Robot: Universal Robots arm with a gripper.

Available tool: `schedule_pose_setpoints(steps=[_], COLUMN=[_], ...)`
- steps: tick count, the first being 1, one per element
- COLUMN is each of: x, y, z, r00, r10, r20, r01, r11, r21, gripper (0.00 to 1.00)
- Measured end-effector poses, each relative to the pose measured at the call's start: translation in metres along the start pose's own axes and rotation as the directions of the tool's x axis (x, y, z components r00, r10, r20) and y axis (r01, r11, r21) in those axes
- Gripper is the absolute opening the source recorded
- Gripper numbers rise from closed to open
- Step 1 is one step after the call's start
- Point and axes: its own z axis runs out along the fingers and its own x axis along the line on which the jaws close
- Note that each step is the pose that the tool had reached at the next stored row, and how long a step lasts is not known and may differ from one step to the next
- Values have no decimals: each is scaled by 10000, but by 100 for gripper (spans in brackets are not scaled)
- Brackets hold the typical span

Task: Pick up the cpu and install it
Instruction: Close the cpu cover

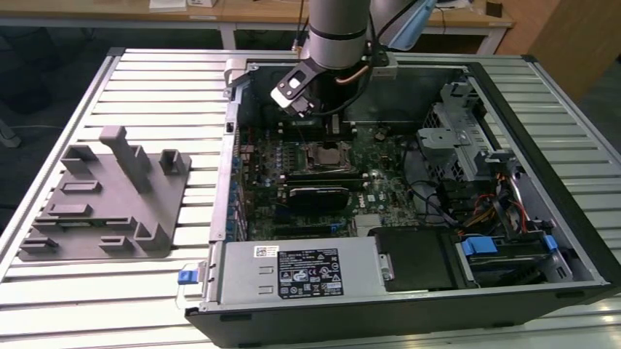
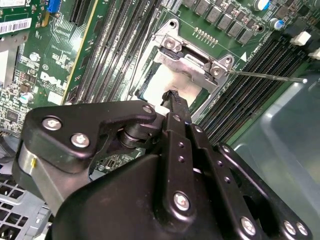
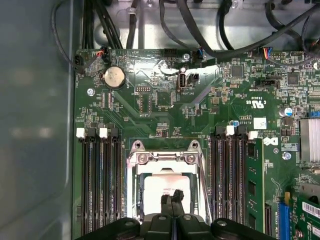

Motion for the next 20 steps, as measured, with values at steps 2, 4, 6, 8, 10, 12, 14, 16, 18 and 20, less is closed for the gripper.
schedule_pose_setpoints(steps=[2, 4, 6, 8, 10, 12, 14, 16, 18, 20], x=[0, 0, 0, 0, 0, 0, 0, 0, 0, 0], y=[0, 0, 0, 0, 0, 0, 0, 0, 0, 0], z=[0, 1, 2, 3, 4, 3, 4, 4, 4, 4], r00=[9999, 9989, 9966, 9930, 9879, 9816, 9741, 9651, 9550, 9436], r10=[-128, -464, -823, -1181, -1552, -1906, -2258, -2618, -2963, -3310], r20=[-5, -20, -35, -50, -64, -76, -89, -102, -113, -125], r01=[128, 464, 823, 1181, 1552, 1906, 2257, 2617, 2962, 3309], r11=[9999, 9989, 9966, 9930, 9879, 9817, 9742, 9651, 9551, 9436], r21=[-2, -9, -18, -27, -37, -45, -56, -67, -79, -91], gripper=[11, 11, 11, 11, 11, 11, 11, 11, 11, 11])
